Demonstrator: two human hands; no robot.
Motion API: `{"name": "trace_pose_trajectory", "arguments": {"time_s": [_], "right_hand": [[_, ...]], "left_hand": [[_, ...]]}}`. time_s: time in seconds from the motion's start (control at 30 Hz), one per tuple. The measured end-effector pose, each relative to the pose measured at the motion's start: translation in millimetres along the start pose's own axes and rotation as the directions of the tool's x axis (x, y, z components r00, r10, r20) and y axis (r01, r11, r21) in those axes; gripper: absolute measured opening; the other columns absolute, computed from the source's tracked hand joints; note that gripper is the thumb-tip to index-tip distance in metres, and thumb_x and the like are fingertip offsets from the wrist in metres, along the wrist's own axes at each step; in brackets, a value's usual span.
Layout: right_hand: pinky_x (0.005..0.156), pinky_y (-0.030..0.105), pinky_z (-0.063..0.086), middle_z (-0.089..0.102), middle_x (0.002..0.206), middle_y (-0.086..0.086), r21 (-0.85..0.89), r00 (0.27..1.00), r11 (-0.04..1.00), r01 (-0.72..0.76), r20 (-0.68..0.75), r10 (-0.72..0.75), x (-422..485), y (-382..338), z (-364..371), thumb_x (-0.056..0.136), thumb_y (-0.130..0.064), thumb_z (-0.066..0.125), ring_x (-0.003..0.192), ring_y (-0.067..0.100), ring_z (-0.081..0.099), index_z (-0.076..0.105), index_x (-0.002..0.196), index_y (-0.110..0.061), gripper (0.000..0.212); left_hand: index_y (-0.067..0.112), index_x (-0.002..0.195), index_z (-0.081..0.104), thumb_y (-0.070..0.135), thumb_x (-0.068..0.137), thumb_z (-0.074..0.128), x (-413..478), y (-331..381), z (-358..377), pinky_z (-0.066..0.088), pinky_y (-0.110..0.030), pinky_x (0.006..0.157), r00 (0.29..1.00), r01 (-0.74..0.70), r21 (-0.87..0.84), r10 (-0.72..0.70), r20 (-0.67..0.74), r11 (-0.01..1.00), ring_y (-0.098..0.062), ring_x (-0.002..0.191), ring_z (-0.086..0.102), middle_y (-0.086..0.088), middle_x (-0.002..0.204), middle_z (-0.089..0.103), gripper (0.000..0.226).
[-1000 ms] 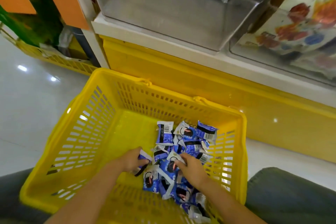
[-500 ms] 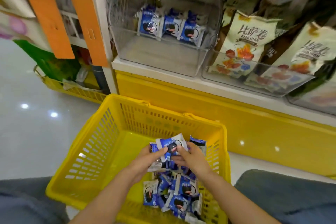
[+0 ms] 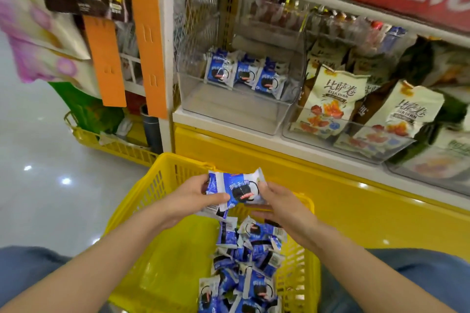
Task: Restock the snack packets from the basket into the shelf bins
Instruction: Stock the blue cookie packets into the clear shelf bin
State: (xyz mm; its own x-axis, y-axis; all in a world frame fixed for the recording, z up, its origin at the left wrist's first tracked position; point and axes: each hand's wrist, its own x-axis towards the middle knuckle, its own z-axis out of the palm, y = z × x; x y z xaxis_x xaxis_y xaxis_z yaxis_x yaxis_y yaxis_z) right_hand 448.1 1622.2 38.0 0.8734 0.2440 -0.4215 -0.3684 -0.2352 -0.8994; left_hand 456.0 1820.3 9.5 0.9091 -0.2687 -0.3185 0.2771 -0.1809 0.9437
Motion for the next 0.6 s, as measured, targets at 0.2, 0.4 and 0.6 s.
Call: {"name": "trace_pose_trajectory", "arguments": {"time_s": [0.2,0.4,0.6], "right_hand": [[0.059,0.01,0.049,0.068,0.097,-0.008,-0.236,0.99,0.963,0.129,-0.03,-0.14,3.4,-23.3,3.5,0.085,-0.024,0.066,0.071,-0.006,0.065,0.055,0.112,-0.021,0.029],[0.067,0.015,0.049,0.069,0.089,-0.005,-0.378,0.969,0.906,0.191,-0.075,-0.236,22.0,-62.9,0.5,0.081,-0.03,0.068,0.078,0.002,0.064,0.059,0.091,-0.028,0.015],[0.071,0.026,0.049,0.068,0.095,-0.004,-0.447,0.844,0.824,0.348,-0.233,-0.483,62.6,-145.2,-19.2,0.081,-0.039,0.067,0.088,0.013,0.063,0.064,0.095,-0.027,0.019]], "left_hand": [[0.023,0.105,0.053,0.01,0.08,0.071,-2.6,24.7,-22.5,0.053,-0.017,0.071,0.994,-0.109,0.107,0.107,0.021,0.988,-0.001,0.089,0.066,0.007,0.104,0.067,0.033],[0.026,0.107,0.053,0.017,0.08,0.071,7.2,41.5,-36.7,0.05,-0.012,0.067,0.95,-0.206,-0.013,0.197,-0.241,0.978,0.001,0.089,0.064,0.011,0.102,0.066,0.033],[0.025,0.119,0.055,0.021,0.087,0.063,18.5,64.1,-62.2,0.046,-0.014,0.069,0.89,-0.274,-0.21,0.165,-0.426,0.938,-0.002,0.09,0.064,0.011,0.103,0.067,0.034]]}}
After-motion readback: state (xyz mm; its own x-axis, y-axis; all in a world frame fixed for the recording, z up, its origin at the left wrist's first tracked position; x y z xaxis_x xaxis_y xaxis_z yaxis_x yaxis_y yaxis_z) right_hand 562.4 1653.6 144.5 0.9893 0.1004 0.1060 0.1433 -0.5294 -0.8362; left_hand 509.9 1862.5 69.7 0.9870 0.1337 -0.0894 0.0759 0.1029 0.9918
